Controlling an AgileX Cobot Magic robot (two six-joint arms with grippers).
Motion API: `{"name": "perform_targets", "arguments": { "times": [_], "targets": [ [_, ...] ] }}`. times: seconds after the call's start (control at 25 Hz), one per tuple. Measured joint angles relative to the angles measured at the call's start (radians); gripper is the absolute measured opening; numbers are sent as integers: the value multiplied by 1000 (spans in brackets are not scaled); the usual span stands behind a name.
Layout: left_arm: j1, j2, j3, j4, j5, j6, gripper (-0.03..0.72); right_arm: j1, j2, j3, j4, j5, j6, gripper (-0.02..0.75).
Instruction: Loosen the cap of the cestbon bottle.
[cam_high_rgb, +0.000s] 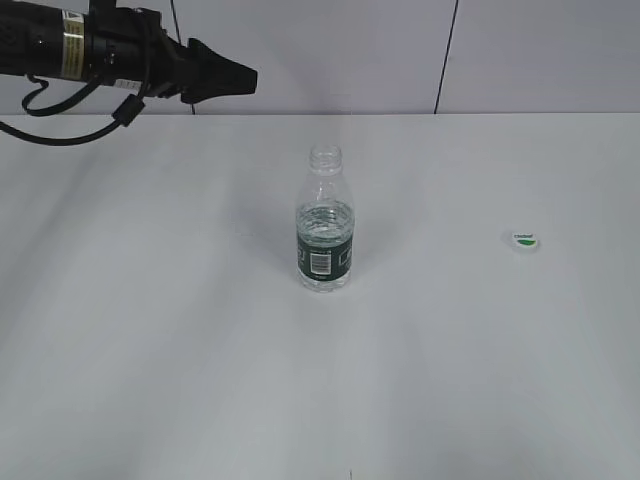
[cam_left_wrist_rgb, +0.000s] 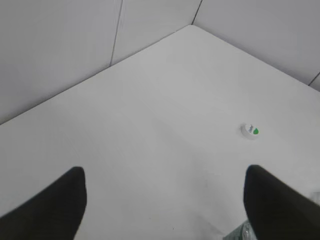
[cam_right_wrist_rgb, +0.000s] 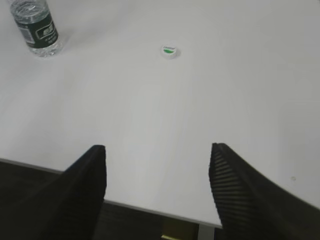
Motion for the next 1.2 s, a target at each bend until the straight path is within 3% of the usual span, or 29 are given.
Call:
{"name": "perform_targets", "arguments": {
  "times": [0.64, 0.96, 1.2],
  "targets": [
    [0, 0, 0, 15, -38, 0, 582, -15, 0, 33, -47, -84, 10, 494],
    [0, 0, 0, 13, -36, 0, 578, -244, 0, 33, -50, -86, 11, 494],
    [-1, 0, 0, -63, 54, 0, 575, -272, 0, 33, -53, -86, 12, 494]
  ]
}}
